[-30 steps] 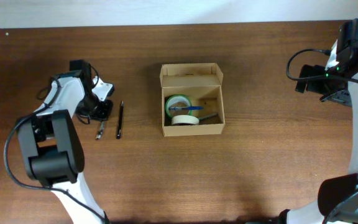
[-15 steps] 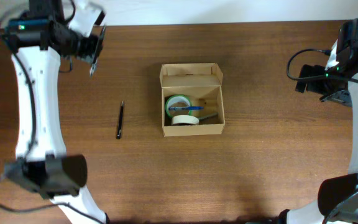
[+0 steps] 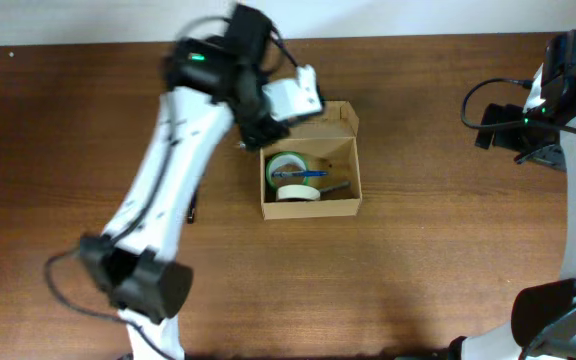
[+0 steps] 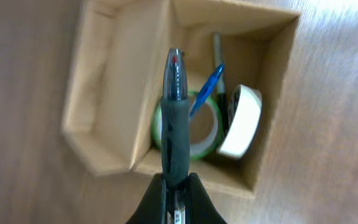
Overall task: Pack container
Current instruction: 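Carry the grey pen into the box and lower it in, then move the left gripper back over the black pen on the table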
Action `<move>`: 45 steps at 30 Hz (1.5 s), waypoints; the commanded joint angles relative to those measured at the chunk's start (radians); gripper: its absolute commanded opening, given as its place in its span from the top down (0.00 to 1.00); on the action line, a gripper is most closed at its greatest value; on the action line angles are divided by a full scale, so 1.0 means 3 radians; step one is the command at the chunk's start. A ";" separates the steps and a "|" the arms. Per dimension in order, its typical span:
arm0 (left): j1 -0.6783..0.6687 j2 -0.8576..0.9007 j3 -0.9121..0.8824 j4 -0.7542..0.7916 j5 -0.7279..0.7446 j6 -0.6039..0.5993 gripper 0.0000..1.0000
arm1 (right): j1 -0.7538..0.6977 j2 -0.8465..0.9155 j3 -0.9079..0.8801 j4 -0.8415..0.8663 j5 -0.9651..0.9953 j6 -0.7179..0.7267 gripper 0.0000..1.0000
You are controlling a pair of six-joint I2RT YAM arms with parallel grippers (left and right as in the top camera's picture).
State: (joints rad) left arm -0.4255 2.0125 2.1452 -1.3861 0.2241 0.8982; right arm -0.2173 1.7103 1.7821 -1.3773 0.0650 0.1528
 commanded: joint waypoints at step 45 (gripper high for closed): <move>0.0528 -0.1635 -0.0963 0.1097 -0.0514 -0.1006 0.38 | -0.0023 0.0006 0.0001 0.0005 -0.0006 0.0009 0.01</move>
State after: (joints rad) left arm -0.4160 1.6695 2.0056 -1.1145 0.0967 0.7105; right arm -0.2173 1.7103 1.7821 -1.3766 0.0647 0.1539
